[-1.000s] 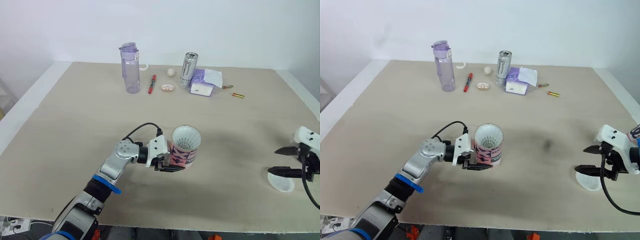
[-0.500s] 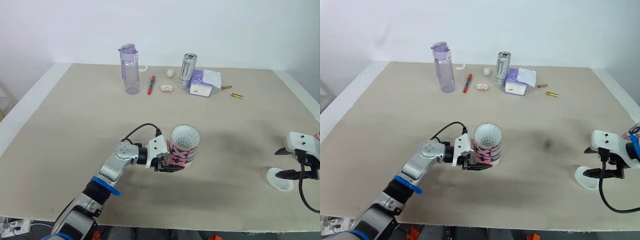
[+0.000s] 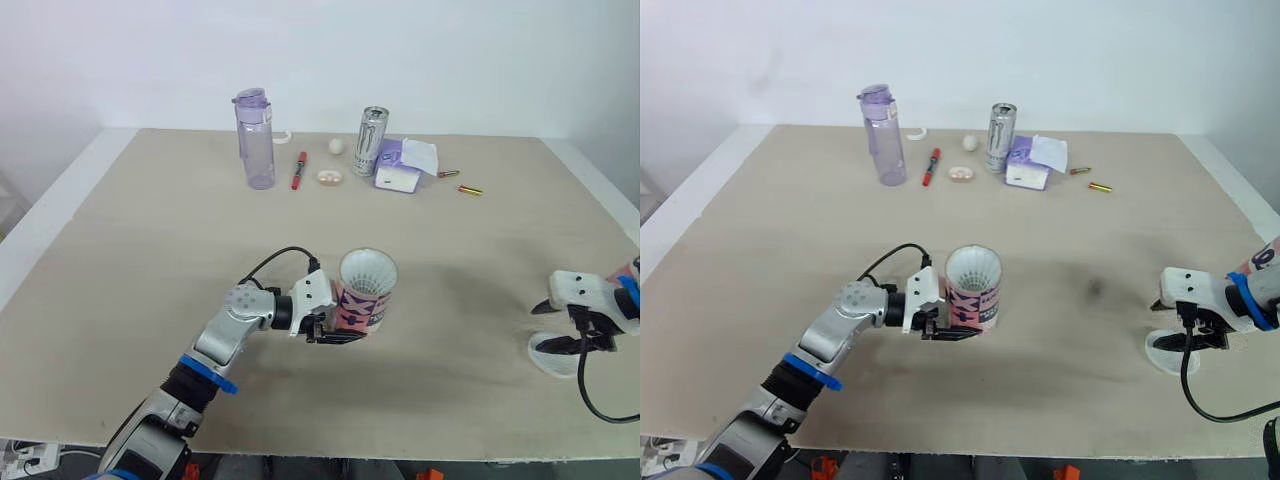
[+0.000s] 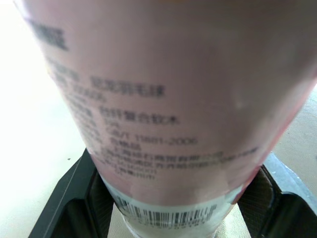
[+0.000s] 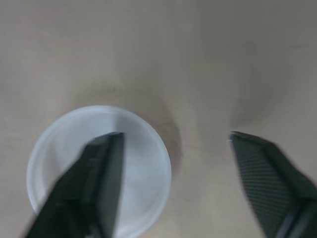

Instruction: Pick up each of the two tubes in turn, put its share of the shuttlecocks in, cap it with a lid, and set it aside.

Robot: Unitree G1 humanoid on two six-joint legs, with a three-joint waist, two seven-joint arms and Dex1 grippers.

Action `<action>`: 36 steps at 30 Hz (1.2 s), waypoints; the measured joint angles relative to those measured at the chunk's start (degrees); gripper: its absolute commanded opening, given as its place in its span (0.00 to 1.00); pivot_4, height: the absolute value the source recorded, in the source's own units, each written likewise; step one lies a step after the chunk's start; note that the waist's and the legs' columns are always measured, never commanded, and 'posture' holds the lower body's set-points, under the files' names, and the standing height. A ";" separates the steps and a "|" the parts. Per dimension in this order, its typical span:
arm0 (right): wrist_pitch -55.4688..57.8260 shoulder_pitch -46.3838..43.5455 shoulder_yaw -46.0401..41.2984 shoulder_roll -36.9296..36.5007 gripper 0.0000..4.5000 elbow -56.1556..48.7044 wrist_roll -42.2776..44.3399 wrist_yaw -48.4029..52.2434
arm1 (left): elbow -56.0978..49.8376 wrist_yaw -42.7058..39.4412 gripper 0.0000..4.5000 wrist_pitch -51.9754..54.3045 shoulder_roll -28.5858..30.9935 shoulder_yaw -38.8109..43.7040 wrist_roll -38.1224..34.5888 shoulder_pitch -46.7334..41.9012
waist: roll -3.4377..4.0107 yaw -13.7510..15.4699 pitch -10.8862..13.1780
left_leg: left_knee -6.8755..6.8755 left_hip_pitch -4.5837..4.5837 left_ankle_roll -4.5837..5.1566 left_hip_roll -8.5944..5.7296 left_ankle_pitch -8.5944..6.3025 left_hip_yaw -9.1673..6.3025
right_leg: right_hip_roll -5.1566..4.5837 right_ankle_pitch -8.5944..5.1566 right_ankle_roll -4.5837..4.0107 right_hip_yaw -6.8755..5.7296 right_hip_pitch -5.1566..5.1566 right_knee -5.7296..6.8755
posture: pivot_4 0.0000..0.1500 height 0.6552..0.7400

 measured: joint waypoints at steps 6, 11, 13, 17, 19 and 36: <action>-0.72 -0.04 0.00 0.03 0.02 0.93 0.07 0.62 | -0.05 0.04 0.65 0.40 0.10 0.06 -0.13 -0.03 | 0.00 -0.24 0.00 | -0.01 0.02 0.00 -0.02 0.00 0.00 | -0.02 0.00 0.00 0.01 0.03 0.00 | 1.00 1.00; -0.68 0.25 -0.09 0.03 0.02 0.87 0.32 0.66 | 0.00 0.01 0.65 0.39 0.12 0.05 -0.12 -0.09 | 0.00 -0.26 0.00 | -0.01 0.03 0.00 -0.03 0.00 0.00 | -0.02 0.00 0.00 0.01 0.04 0.00 | 1.00 1.00; -0.46 0.79 -0.43 0.03 0.02 0.66 0.83 0.72 | 0.00 -0.03 0.65 0.38 0.13 0.04 -0.12 -0.09 | -0.01 -0.26 0.00 | -0.01 0.03 0.00 -0.03 0.00 -0.02 | -0.02 0.00 0.00 0.01 0.05 0.00 | 1.00 1.00; 2.64 3.08 -1.19 0.01 0.02 -4.88 4.01 1.40 | 0.00 -0.13 0.65 0.35 0.43 0.08 -0.12 -0.17 | 0.01 -0.43 0.00 | -0.03 0.07 0.00 -0.02 0.00 -0.01 | -0.02 0.00 0.01 0.02 0.05 0.00 | 1.00 1.00; 3.72 3.36 -1.66 0.01 0.02 -6.85 4.87 1.56 | 0.00 -0.13 0.65 0.35 0.46 0.08 -0.12 -0.19 | 0.01 -0.44 0.00 | -0.03 0.08 0.00 -0.02 0.00 -0.01 | -0.02 0.01 0.01 0.02 0.06 0.00 | 1.00 1.00; 40.53 -23.39 3.85 4.33 0.02 -52.27 24.82 2.16 | 2.29 -1.35 0.65 -1.29 -0.13 -0.57 -0.10 -1.81 | 0.02 -0.13 0.03 | -0.27 -0.10 -0.02 0.06 -0.01 -0.25 | -0.22 -0.04 -0.04 -0.26 -0.09 -0.33 | 1.00 1.00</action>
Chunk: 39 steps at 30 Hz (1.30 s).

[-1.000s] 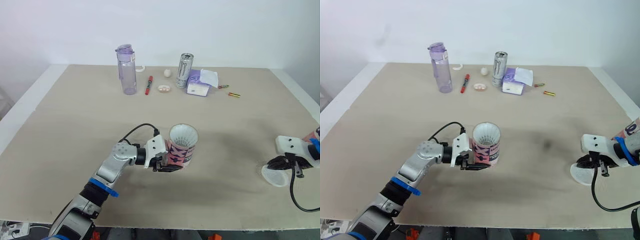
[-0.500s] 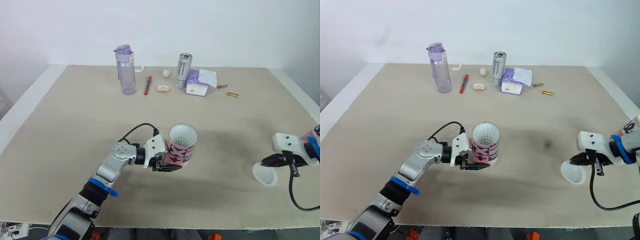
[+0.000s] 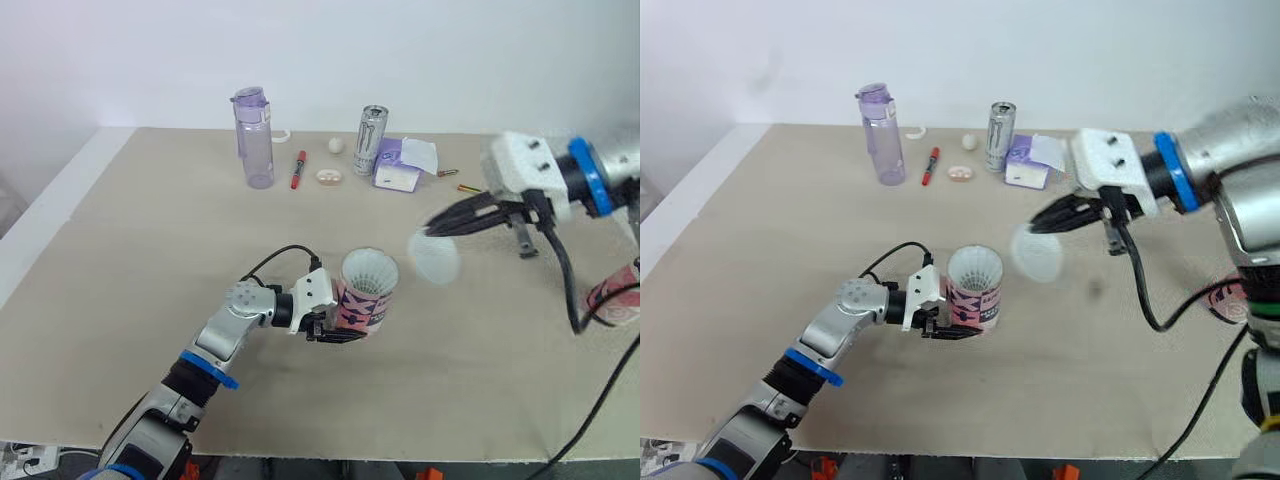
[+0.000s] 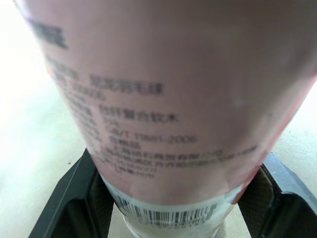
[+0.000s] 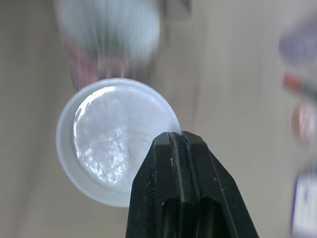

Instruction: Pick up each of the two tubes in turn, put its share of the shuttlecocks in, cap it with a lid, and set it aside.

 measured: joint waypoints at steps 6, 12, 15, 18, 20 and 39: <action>3.24 -5.42 2.25 4.74 0.02 -2.68 2.16 0.02 | 0.24 -0.01 0.65 -0.74 -0.05 -0.43 -0.05 -0.22 | -0.06 0.03 -0.01 | -0.06 -0.19 0.07 0.01 -0.04 0.00 | -0.20 0.29 -0.24 -0.24 0.00 -0.43 | 1.00 1.00; 2.17 -5.66 5.01 9.23 0.02 -3.21 1.13 0.03 | 0.60 0.03 0.65 -0.96 0.01 -0.37 -0.12 -0.37 | -0.06 0.01 -0.01 | -0.04 -0.21 0.08 -0.02 -0.03 0.01 | -0.14 0.42 -0.37 -0.37 0.00 -0.43 | 1.00 1.00; -0.25 -5.48 5.83 10.70 0.02 -3.17 -0.57 0.03 | 0.61 0.13 0.65 -0.92 0.00 -0.40 -0.11 -0.37 | -0.06 0.04 -0.01 | -0.02 -0.21 0.08 -0.01 -0.03 0.01 | -0.13 0.42 -0.36 -0.41 0.01 -0.43 | 1.00 1.00; -1.80 -5.25 6.19 11.95 0.02 -2.78 -1.44 0.05 | 0.54 0.13 0.65 -0.82 0.06 -0.38 -0.12 -0.36 | -0.06 0.02 -0.01 | -0.02 -0.21 0.08 -0.02 -0.03 0.01 | -0.12 0.43 -0.37 -0.40 0.01 -0.43 | 1.00 1.00; -3.36 -5.25 6.98 12.81 0.02 -1.79 -2.43 0.06 | 0.51 0.20 0.65 -0.72 0.07 -0.38 -0.13 -0.36 | -0.06 0.02 -0.02 | -0.02 -0.22 0.08 -0.01 -0.03 0.01 | -0.11 0.43 -0.36 -0.43 0.02 -0.43 | 1.00 1.00; -10.56 -5.26 9.30 12.67 0.02 1.35 -4.83 0.09 | -0.08 0.39 0.65 0.32 0.22 -0.38 -0.19 -0.28 | -0.06 0.01 -0.02 | -0.02 -0.21 0.08 0.00 -0.03 0.01 | -0.09 0.45 -0.40 -0.42 0.01 -0.43 | 1.00 1.00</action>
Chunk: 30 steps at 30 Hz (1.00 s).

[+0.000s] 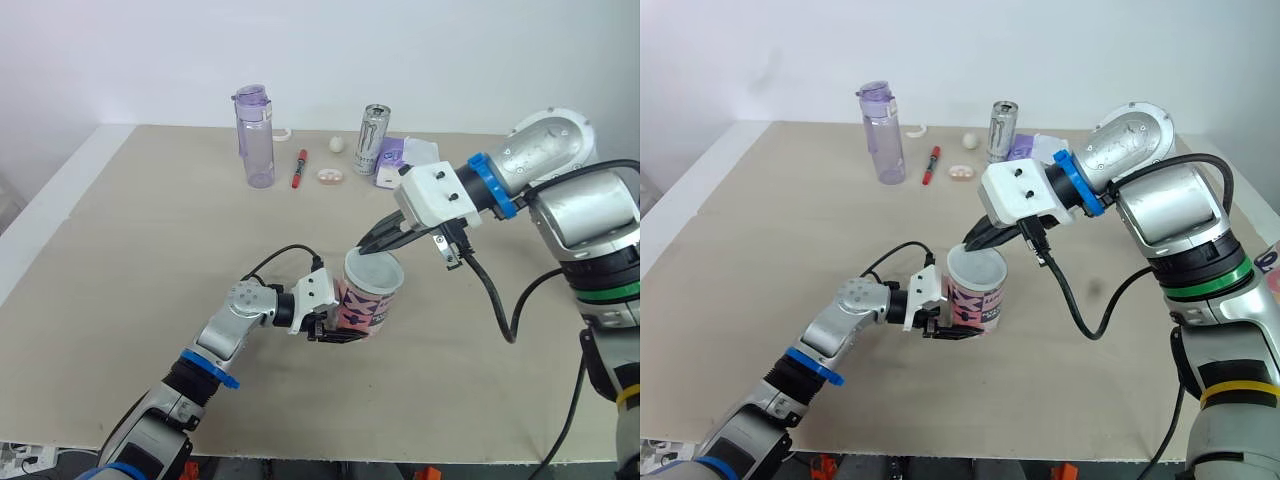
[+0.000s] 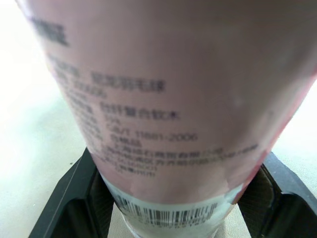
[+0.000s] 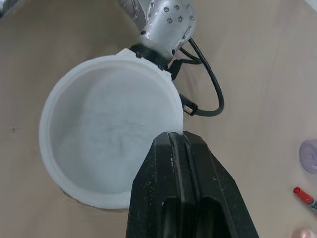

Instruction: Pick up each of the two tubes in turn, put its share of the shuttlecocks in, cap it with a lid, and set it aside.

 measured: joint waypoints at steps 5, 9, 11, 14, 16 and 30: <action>-1.63 0.00 0.03 -0.06 0.02 0.39 -0.88 0.00 | 0.00 0.02 0.65 0.11 0.03 0.01 -0.03 -0.01 | 0.00 -0.03 0.00 | 0.00 0.00 0.00 0.01 0.00 0.00 | 0.00 0.00 0.00 0.00 0.00 0.00 | 1.00 1.00; -2.65 0.00 0.03 0.16 0.02 1.21 -1.51 0.02 | 0.02 0.05 0.65 0.24 0.03 0.03 -0.08 -0.02 | 0.00 -0.04 0.00 | 0.00 0.01 0.00 0.01 0.00 0.00 | 0.00 0.01 -0.01 0.01 0.00 0.00 | 1.00 1.00; -2.86 0.00 0.03 0.31 0.02 1.24 -1.78 0.03 | 0.01 0.05 0.65 0.30 0.03 0.04 -0.09 -0.02 | 0.00 -0.04 0.00 | 0.00 0.01 0.00 0.01 0.00 0.00 | 0.00 0.01 -0.01 0.01 0.00 0.00 | 1.00 1.00; -3.42 -0.25 0.18 1.23 0.02 2.03 -2.12 0.07 | -0.01 0.07 0.65 0.37 0.07 0.10 -0.12 -0.02 | 0.00 -0.08 0.00 | 0.00 0.01 0.00 0.01 0.00 -0.01 | 0.00 0.01 -0.01 0.01 0.00 0.00 | 1.00 1.00; -4.12 -0.70 0.20 1.37 0.02 2.65 -2.44 0.10 | -0.04 0.07 0.65 0.43 0.11 0.12 -0.14 -0.02 | 0.00 -0.12 0.00 | 0.00 0.01 0.00 0.02 0.00 -0.01 | 0.00 0.01 -0.02 0.01 0.00 0.00 | 1.00 1.00; -6.62 -0.90 1.06 1.41 0.02 3.85 -2.89 0.15 | -0.20 0.19 0.65 0.98 0.16 0.16 -0.15 -0.02 | 0.00 -0.15 0.00 | 0.00 0.02 0.00 0.02 0.00 -0.02 | 0.00 0.02 -0.02 0.02 0.00 0.00 | 1.00 1.00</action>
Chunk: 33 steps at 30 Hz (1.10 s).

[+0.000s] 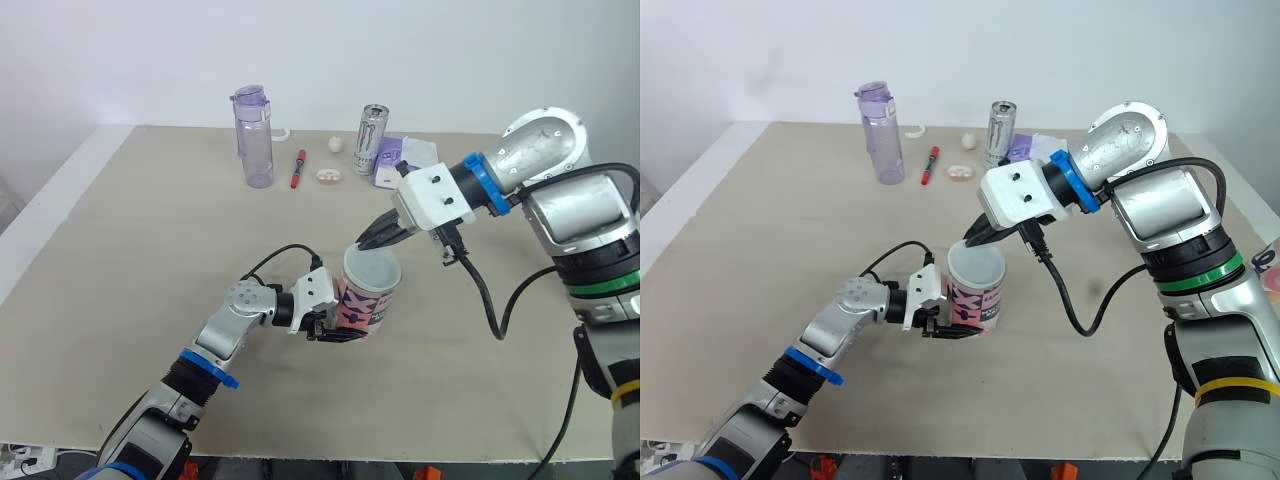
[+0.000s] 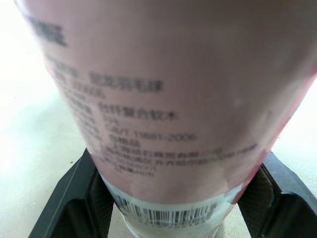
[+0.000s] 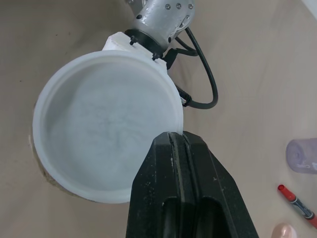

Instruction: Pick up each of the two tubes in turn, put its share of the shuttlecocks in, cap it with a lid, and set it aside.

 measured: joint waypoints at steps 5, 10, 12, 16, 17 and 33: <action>-0.01 0.00 0.85 -0.93 0.02 -0.07 1.03 0.00 | 0.05 0.00 0.65 0.03 0.00 -0.02 0.01 0.00 | 0.00 -0.01 0.00 | 0.00 0.00 0.00 0.00 0.00 -0.02 | -0.01 0.00 0.00 0.01 0.00 0.00 | 1.00 1.00; -0.97 0.00 1.20 -1.83 0.08 -0.18 1.46 -0.01 | 0.05 0.03 0.65 0.12 0.00 -0.03 0.01 0.00 | 0.00 -0.01 0.00 | -0.02 0.00 0.00 0.00 0.00 -0.03 | -0.01 -0.01 0.00 0.01 -0.01 0.00 | 1.00 1.00; -1.68 0.00 1.23 -1.96 0.20 -0.20 1.46 -0.01 | 0.03 0.06 0.65 0.17 0.00 -0.03 0.01 0.00 | 0.00 -0.01 0.00 | -0.02 0.00 0.00 0.01 0.00 -0.04 | -0.01 -0.01 0.00 0.02 -0.02 0.00 | 1.00 1.00; -1.50 0.00 1.56 -2.30 0.55 -0.27 2.06 0.00 | -0.25 0.10 0.65 0.43 0.06 -0.02 0.01 0.02 | 0.00 -0.01 0.00 | -0.02 0.00 0.00 0.01 0.00 -0.05 | -0.01 -0.01 0.00 0.03 -0.02 0.00 | 1.00 1.00; -1.29 0.00 1.31 -2.23 0.55 -0.27 2.21 0.00 | -0.29 0.14 0.65 0.46 0.07 -0.01 0.01 0.03 | 0.00 -0.02 0.00 | -0.02 0.01 0.00 0.02 0.00 -0.05 | -0.01 -0.01 0.00 0.03 -0.02 0.00 | 1.00 1.00; 30.78 4.63 -10.57 -1.88 0.17 -11.49 16.18 -5.67 | 0.02 0.20 0.65 0.63 0.23 0.04 -0.03 -0.02 | -0.12 -0.02 -0.04 | -0.06 -0.02 0.00 0.09 0.00 -0.11 | -0.05 -0.02 0.00 0.01 -0.03 -0.02 | 1.00 1.00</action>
